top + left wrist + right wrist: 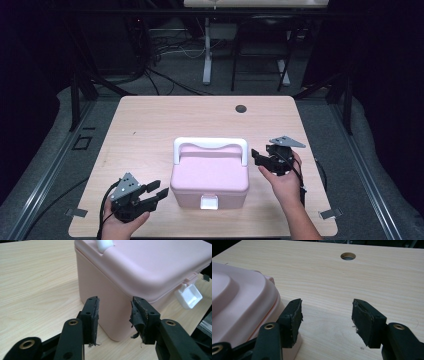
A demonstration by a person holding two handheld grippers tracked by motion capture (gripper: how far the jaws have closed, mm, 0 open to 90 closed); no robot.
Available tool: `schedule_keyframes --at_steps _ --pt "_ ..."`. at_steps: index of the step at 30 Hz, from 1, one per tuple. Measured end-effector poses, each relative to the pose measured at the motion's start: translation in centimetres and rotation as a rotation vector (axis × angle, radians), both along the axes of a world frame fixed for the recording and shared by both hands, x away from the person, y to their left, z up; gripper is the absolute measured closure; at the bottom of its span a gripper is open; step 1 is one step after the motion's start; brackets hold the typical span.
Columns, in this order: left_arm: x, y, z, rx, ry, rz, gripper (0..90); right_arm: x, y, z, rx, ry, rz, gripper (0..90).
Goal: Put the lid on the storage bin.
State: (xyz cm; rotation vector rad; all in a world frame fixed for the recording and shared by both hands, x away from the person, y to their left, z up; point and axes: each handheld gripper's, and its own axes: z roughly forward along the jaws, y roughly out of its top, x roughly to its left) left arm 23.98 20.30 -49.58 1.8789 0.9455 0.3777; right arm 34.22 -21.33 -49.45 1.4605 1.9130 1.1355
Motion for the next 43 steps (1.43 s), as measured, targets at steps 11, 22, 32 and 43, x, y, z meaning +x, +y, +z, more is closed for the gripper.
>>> schedule_keyframes --at_steps 11,22,32,43 --pt "1.2 0.7 -0.5 -0.013 0.002 0.057 53.7 0.0 -0.2 0.2 0.006 -0.009 -0.005 41.0" --pt "2.6 0.5 -0.7 -0.008 -0.005 0.086 52.9 -0.1 -0.4 0.5 0.009 -0.002 -0.006 41.0" --pt "4.2 0.4 -0.7 -0.001 -0.014 0.108 52.8 -0.2 -0.6 0.7 0.017 -0.018 -0.012 41.0" --pt "4.0 0.7 -1.9 0.001 0.005 0.119 51.9 -0.5 -0.9 1.6 0.034 -0.044 -0.014 41.2"
